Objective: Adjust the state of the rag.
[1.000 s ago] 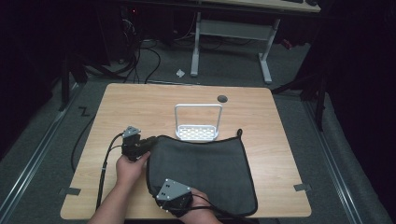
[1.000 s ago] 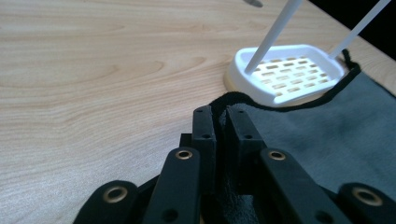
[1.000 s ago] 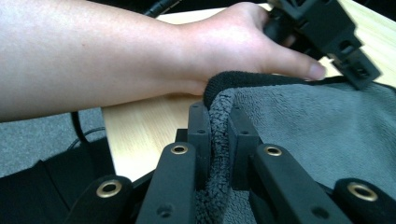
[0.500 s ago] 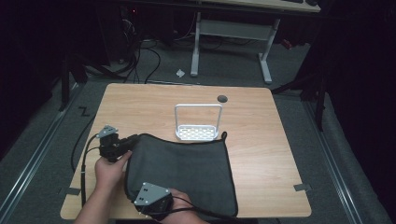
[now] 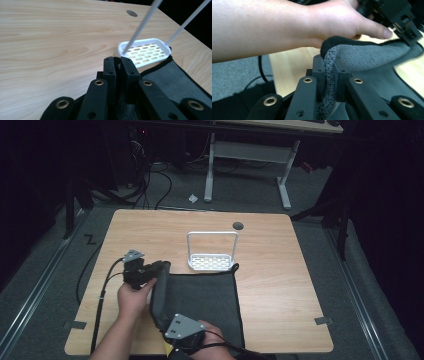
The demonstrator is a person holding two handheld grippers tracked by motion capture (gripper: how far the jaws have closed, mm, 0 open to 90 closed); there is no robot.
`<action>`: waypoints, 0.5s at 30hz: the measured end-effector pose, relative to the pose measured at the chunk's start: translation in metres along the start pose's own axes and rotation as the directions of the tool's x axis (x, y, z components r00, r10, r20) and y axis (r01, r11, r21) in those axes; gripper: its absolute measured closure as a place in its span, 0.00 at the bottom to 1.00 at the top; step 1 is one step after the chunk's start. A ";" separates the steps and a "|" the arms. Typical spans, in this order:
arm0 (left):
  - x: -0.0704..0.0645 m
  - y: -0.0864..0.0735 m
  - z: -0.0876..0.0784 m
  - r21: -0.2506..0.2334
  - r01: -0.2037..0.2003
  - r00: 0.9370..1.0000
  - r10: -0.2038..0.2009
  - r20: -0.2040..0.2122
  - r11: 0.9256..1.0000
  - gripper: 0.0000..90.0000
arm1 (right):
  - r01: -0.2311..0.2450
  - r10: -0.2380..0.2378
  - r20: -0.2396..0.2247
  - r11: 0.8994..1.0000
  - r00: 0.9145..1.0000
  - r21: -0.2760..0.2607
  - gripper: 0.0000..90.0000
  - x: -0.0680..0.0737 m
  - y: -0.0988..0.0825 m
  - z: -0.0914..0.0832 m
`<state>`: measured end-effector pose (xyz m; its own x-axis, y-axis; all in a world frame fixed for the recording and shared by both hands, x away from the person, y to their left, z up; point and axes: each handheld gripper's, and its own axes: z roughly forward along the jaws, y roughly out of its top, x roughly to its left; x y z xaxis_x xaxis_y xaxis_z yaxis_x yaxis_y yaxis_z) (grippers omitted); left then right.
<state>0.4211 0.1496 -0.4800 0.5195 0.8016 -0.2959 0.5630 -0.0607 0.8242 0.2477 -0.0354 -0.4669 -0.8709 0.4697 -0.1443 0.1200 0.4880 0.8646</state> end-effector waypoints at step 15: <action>-0.065 0.004 0.065 0.023 -0.023 1.000 0.023 -0.001 0.999 0.92 | -0.067 0.055 0.148 0.995 0.987 0.077 0.92 -0.041 -0.068 -0.067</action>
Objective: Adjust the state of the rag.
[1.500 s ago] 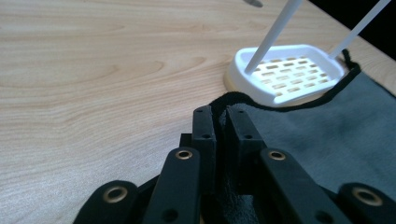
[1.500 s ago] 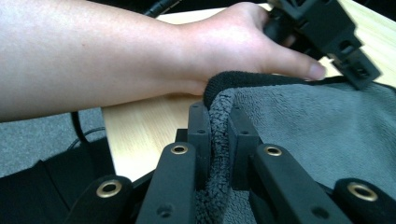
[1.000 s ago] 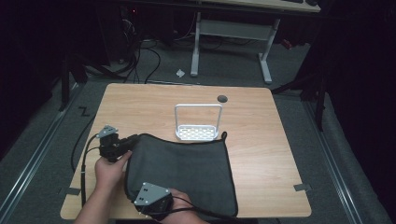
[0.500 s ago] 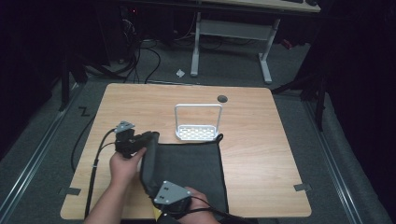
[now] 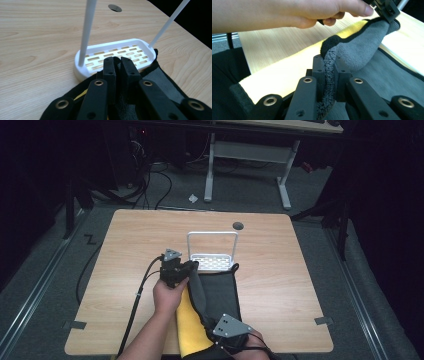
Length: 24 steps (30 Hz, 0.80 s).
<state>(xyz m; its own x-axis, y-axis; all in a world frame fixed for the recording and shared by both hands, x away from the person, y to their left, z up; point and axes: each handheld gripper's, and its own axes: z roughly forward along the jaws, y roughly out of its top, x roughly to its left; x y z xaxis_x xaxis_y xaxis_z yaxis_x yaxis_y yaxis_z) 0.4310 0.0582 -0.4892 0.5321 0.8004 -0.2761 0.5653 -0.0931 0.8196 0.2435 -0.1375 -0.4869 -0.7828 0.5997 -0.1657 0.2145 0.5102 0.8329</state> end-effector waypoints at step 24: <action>-0.033 -0.003 0.019 0.052 -0.063 0.998 0.063 0.003 0.997 0.92 | -0.026 0.025 0.017 0.997 1.000 0.068 0.91 -0.005 -0.028 -0.015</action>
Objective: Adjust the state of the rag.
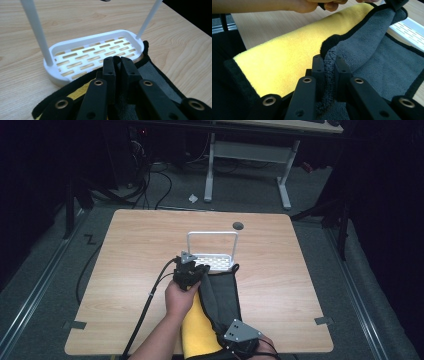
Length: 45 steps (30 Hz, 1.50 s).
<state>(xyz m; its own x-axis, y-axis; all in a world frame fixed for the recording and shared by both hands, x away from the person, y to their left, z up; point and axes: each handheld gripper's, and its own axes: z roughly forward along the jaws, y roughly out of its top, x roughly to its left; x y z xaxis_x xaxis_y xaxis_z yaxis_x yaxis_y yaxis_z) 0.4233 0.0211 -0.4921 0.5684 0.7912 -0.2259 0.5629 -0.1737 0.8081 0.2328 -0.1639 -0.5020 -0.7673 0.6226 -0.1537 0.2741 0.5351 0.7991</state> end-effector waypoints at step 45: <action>0.021 -0.067 -0.069 0.003 -0.042 0.988 0.041 0.148 0.999 0.61 | -0.165 0.172 0.128 0.984 0.977 -0.068 0.73 -0.037 -0.025 -0.026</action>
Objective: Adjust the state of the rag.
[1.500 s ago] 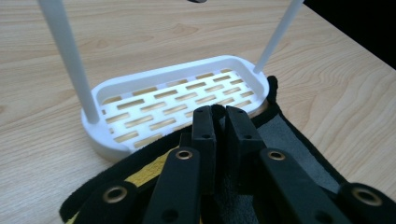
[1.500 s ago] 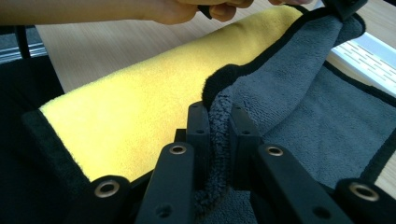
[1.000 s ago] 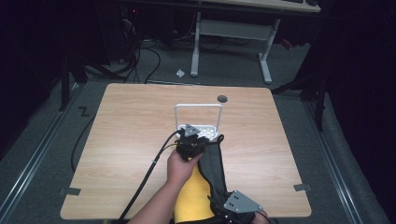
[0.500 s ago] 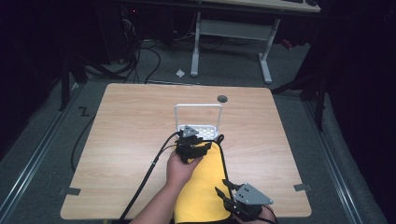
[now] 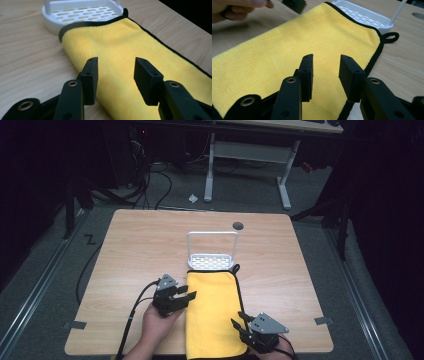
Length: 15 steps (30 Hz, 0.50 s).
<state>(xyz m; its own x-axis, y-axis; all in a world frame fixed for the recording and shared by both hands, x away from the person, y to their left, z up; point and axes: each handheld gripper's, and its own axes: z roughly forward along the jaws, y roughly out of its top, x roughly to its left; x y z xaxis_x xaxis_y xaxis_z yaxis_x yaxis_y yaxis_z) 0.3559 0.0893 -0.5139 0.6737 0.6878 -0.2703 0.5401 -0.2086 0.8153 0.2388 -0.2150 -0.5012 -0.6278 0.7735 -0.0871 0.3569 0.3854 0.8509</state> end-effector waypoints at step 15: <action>-0.009 -0.004 0.012 0.052 -0.061 0.998 0.059 0.038 0.997 0.91 | -0.069 0.063 0.038 0.983 0.997 0.173 1.00 -0.056 0.027 0.075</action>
<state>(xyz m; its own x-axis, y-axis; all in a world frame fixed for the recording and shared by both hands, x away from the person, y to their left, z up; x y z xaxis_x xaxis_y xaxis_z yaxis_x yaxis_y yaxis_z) 0.3537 0.0759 -0.5213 0.7230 0.6473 -0.2415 0.5239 -0.2858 0.8024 0.3351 -0.2105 -0.5123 -0.5776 0.8146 -0.0528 0.5133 0.4127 0.7524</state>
